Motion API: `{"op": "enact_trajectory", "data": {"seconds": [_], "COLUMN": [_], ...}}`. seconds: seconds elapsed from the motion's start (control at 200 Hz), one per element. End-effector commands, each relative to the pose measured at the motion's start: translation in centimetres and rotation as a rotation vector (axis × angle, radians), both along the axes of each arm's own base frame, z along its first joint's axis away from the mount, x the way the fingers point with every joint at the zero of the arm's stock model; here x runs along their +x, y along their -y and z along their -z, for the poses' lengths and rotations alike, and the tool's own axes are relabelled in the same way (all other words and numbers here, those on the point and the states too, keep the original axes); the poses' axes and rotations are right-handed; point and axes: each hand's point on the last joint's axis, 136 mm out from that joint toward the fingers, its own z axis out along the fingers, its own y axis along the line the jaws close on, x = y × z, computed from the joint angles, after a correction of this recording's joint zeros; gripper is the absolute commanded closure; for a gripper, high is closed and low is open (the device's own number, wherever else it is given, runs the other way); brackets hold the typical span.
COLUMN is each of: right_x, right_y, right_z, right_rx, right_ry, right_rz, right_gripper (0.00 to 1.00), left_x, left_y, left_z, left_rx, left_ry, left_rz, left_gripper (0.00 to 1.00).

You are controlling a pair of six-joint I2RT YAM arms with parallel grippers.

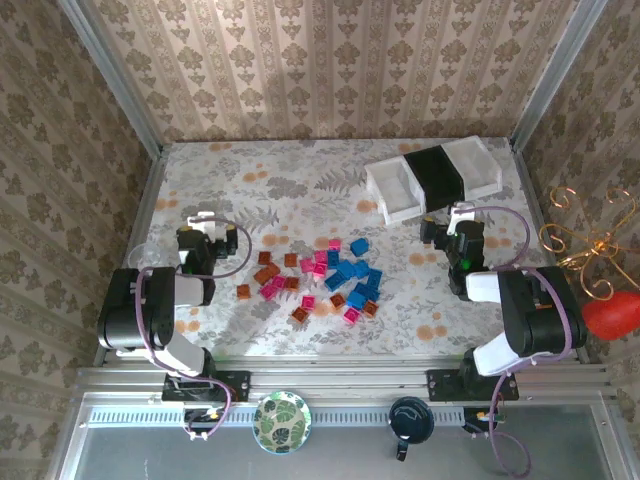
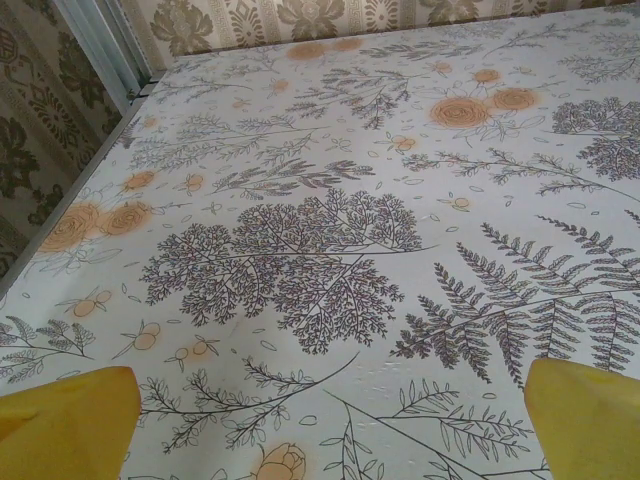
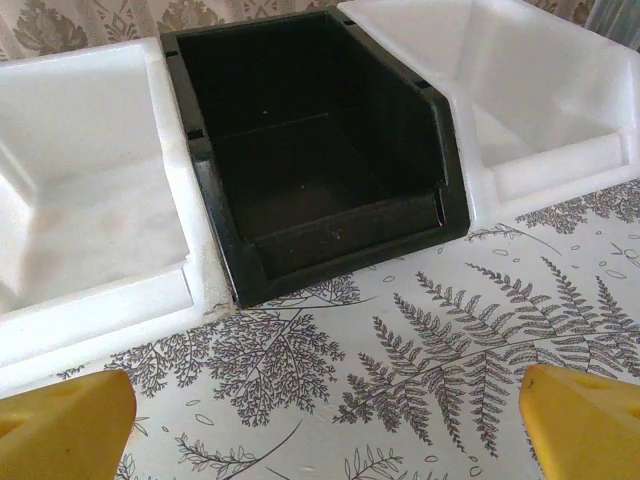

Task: Sort the legos into containers by color
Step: Move the container to the top-center of the table.

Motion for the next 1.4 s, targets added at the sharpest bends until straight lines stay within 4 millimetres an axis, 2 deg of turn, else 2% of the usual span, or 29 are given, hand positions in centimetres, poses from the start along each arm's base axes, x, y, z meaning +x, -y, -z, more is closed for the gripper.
{"op": "enact_trajectory", "data": {"seconds": [0.0,1.035,1.395], "right_x": [0.13,0.06,0.11], "right_y": [-0.18,-0.14,-0.04], "right_z": [-0.25,-0.2,-0.31], "right_rx": [-0.001,0.0,0.003], "right_ry": [0.018,0.017,0.021], "right_rz": [-0.012,-0.01,-0.007], "right_gripper": [0.0,0.0,0.0], "left_x": [0.68,0.63,0.57], "left_y": [-0.14,0.07,-0.72], "left_z": [-0.86,-0.82,-1.01], "left_rx": [0.004,0.008,0.005], "left_ry": [0.023,0.023,0.033], "left_rz": [0.007,0.015,-0.026], "left_gripper": [0.0,0.0,0.0]}}
